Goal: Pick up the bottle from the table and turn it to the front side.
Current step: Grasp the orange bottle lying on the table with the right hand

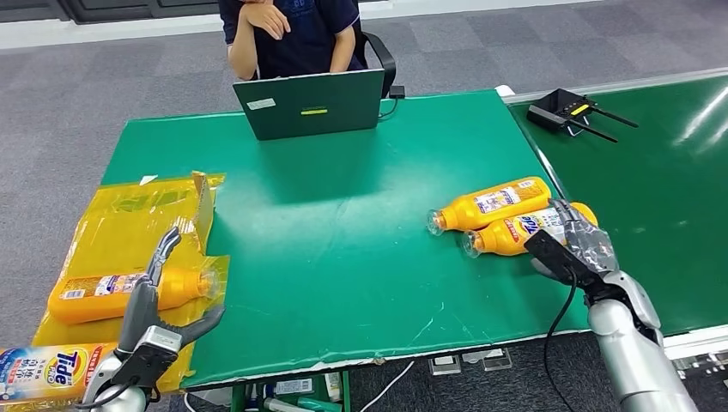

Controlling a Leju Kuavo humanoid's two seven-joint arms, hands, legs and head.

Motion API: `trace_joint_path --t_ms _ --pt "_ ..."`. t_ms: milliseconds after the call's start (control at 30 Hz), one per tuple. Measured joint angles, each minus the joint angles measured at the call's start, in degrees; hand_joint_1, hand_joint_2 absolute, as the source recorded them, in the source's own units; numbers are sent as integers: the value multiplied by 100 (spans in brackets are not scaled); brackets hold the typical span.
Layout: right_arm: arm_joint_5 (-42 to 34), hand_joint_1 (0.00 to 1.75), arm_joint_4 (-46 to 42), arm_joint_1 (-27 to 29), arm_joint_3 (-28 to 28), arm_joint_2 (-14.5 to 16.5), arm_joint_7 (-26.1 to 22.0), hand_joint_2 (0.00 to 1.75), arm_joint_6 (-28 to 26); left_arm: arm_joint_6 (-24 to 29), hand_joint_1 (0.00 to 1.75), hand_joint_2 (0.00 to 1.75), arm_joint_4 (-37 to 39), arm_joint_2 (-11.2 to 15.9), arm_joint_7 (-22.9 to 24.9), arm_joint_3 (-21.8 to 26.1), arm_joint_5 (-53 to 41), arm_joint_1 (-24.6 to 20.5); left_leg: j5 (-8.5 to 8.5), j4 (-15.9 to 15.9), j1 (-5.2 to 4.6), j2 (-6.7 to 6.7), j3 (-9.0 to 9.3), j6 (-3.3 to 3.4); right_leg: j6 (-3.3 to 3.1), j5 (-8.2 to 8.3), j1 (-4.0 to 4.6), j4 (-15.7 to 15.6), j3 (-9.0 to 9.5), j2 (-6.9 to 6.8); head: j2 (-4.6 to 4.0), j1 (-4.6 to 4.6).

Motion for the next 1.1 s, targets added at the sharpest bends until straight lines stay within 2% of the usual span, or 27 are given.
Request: trace_joint_path --t_ms 200,533,867,1100 --pt "58 0 622 -409 0 -138 -65 175 -8 -18 0 175 4 -5 -2 0 72 5 1 1 -3 -3 -1 2 1 0 0 0 2 -3 0 0" --pt "249 0 1047 -778 100 -197 -75 175 -1 82 0 175 152 12 -6 -35 238 -52 1 1 -2 -2 -2 1 1 0 1 1 0 -1 0 0" --pt "605 0 1159 -1147 576 -211 193 175 132 43 0 175 193 10 -8 -119 236 -94 2 1 -3 -3 -1 2 1 1 0 1 0 -3 0 0" --pt "660 0 1177 -1390 878 -275 210 175 251 68 0 175 250 10 -8 -288 291 -118 2 1 -3 -3 -2 2 1 1 0 1 0 -3 -1 0"
